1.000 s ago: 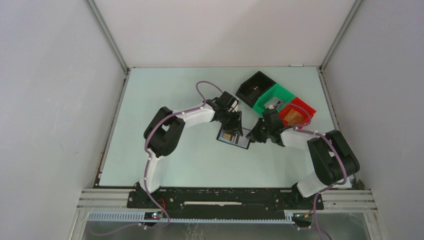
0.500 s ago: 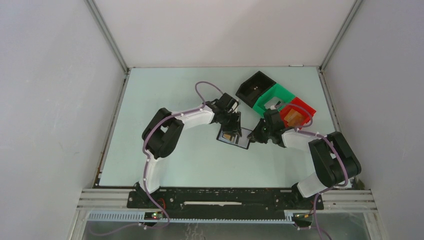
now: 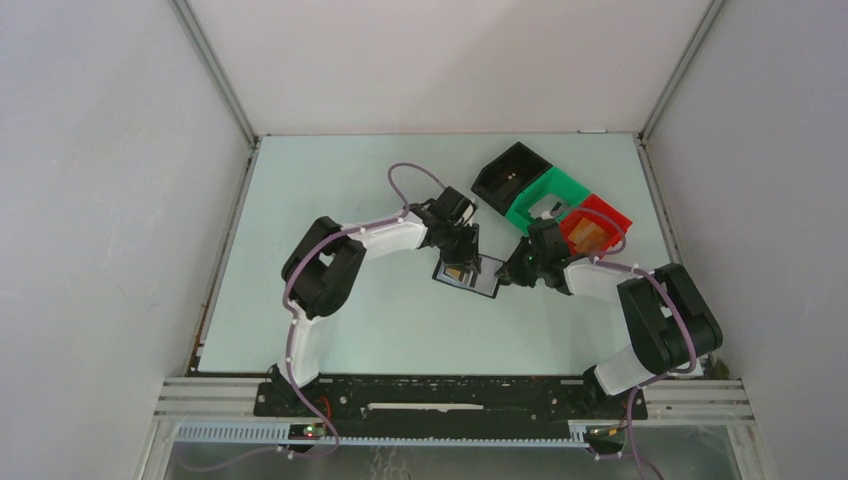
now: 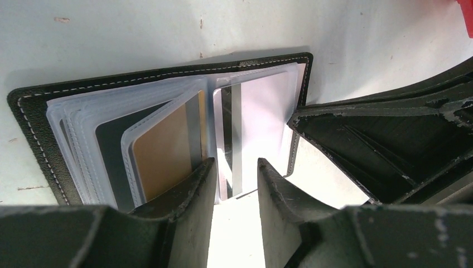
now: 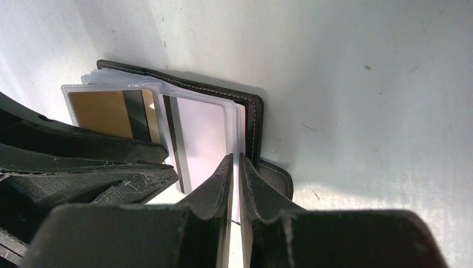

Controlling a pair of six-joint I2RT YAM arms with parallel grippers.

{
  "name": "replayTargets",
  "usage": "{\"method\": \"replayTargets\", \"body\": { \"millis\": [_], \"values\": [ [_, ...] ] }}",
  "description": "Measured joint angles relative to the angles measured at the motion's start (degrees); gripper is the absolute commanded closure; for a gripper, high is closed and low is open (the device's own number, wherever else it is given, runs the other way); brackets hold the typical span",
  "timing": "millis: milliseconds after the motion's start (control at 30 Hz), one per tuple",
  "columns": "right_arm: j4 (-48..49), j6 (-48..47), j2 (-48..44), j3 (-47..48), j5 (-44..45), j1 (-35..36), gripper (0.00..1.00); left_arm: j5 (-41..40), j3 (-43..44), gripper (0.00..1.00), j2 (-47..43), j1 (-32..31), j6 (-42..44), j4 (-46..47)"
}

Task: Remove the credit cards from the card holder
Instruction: Remove the credit card from the card holder.

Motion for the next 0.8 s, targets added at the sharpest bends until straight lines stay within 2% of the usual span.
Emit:
{"method": "replayTargets", "body": {
  "millis": [333,567,800],
  "values": [
    [0.4,0.0,-0.3,-0.5,0.2,0.0,0.84,3.1,-1.1,0.6,0.3,0.2,-0.1,1.0],
    [0.5,0.0,-0.8,-0.9,0.4,0.0,0.84,4.1,-2.5,0.78,0.3,0.5,-0.5,2.3],
    [0.4,0.0,-1.0,-1.0,0.6,0.0,0.84,8.2,-5.8,0.86,-0.1,2.0,-2.3,6.6]
  ]
}}
